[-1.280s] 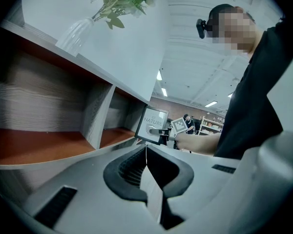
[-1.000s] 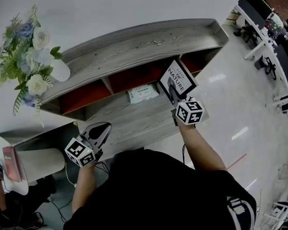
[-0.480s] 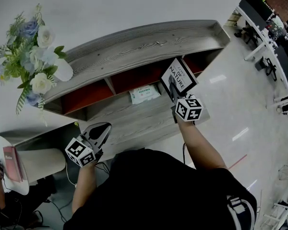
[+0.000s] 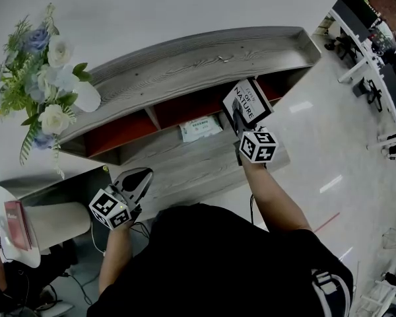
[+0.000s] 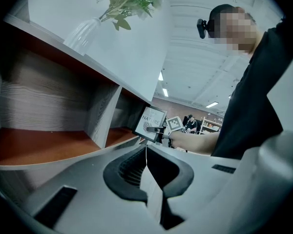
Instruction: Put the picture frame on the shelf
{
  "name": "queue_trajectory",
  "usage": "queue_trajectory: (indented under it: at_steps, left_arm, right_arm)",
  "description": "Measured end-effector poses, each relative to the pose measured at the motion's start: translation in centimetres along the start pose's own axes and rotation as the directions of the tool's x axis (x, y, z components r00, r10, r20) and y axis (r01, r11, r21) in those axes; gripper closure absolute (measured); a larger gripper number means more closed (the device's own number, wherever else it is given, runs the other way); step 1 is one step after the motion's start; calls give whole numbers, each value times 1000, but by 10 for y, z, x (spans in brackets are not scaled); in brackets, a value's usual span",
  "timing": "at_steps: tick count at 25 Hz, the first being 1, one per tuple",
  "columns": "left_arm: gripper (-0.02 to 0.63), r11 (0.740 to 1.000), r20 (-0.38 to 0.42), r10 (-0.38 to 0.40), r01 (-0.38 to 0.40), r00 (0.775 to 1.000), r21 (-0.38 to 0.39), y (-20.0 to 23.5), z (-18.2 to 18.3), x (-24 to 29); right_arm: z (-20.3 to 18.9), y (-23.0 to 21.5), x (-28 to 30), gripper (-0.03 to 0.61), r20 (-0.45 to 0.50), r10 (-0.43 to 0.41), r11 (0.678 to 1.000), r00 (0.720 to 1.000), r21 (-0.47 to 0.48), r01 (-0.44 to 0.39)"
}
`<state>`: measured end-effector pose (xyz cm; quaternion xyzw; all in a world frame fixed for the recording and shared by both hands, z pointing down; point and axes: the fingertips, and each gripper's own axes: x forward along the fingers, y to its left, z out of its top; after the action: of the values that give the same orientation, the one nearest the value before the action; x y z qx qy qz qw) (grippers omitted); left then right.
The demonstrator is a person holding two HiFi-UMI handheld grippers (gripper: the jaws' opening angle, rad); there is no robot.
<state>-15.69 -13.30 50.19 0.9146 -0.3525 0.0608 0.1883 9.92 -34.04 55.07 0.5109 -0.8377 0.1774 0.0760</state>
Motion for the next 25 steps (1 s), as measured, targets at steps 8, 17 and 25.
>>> queue_trajectory:
  at_steps: [8, 17, 25]
  left_arm:
    - [594, 1000, -4, 12, -12, 1000, -18, 6, 1, 2]
    - [594, 1000, -6, 10, -10, 1000, -16, 5, -2, 3]
    - [594, 999, -6, 20, -20, 1000, -32, 9, -4, 1]
  right_arm:
    - [5, -1, 12, 555, 10, -5, 1000, 1000, -1, 5]
    - [8, -3, 20, 555, 23, -21, 1000, 1000, 5, 21]
    - [11, -3, 28, 555, 29, -37, 999, 999, 19, 37]
